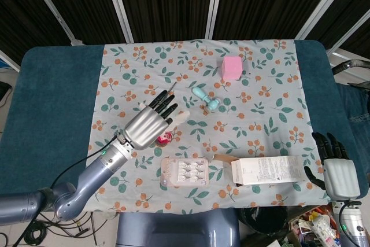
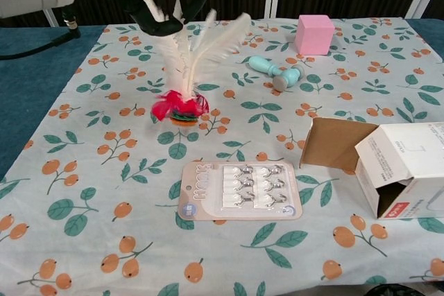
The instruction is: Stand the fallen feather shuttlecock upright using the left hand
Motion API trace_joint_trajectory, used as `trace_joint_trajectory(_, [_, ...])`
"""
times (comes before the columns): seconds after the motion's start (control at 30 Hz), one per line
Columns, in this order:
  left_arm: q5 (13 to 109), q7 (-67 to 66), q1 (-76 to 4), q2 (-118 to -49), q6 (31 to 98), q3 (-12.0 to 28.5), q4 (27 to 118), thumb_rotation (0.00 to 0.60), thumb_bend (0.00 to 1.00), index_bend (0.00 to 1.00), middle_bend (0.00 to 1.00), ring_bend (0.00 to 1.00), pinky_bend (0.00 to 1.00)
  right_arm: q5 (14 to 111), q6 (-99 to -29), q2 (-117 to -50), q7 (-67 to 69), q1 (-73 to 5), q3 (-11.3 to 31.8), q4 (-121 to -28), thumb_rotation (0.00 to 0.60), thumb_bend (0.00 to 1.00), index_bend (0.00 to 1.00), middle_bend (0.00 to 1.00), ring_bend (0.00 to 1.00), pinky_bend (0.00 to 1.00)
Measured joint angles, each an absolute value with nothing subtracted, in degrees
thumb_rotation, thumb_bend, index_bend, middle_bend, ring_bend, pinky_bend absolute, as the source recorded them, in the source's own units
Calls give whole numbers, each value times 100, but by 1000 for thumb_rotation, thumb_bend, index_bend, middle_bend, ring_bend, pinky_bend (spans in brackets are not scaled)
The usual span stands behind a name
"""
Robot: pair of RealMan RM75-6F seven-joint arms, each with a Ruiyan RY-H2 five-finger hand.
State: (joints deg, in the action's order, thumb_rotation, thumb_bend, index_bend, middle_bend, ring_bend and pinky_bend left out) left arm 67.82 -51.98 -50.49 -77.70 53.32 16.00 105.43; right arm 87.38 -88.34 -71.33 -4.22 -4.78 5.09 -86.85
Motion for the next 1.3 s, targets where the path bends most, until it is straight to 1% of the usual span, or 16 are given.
trace_joint_trajectory(0.17, [6484,-5429,-5224,-7981,5338,1585,10423,600,416,574,162,0,0,8732,-8839,-7131,-423,-475,511,-8684,600,195,0,78,32,136])
trace_joint_trajectory(0.4, [6329,-5581,-5319,-8087,5463,1423,10342,600,415,561,161,0,0,8731,-8836,-7128,-425,-475,511,-8689,600,195,0,78,31,136])
trace_joint_trajectory(0.53, [6310,-5580,-5339,-8114,5503,1323,10322,600,371,520,160,0,0,8730,-8844,-7125,-428,-472,514,-8694,600,195,0,78,31,136])
trace_joint_trajectory(0.63, [6314,-5580,-5358,-8126,5512,1243,10306,600,332,455,157,0,0,8727,-8859,-7118,-422,-465,519,-8700,600,195,0,78,32,136])
trace_joint_trajectory(0.73, [6338,-5563,-5399,-8119,5492,1185,10319,600,270,282,139,0,0,8721,-8860,-7114,-417,-462,522,-8700,600,194,0,78,32,136])
trace_joint_trajectory(0.8, [6351,-5539,-5421,-8113,5485,1170,10339,600,227,132,125,0,0,8718,-8860,-7115,-417,-463,523,-8699,600,194,0,78,31,136])
trace_joint_trajectory(0.9, [6374,-5517,-5452,-8098,5488,1151,10389,600,216,26,119,0,0,8712,-8870,-7117,-417,-460,531,-8699,600,194,0,78,31,136])
trace_joint_trajectory(1.0, [6427,-5498,-5474,-8078,5534,1150,10465,600,216,0,116,0,0,8707,-8894,-7120,-412,-453,543,-8699,600,195,0,78,31,136])
trace_joint_trajectory(1.3, [6551,-5391,-5467,-7779,5874,1350,10897,600,216,14,94,0,0,8704,-8900,-7116,-406,-446,544,-8697,600,195,0,78,31,136])
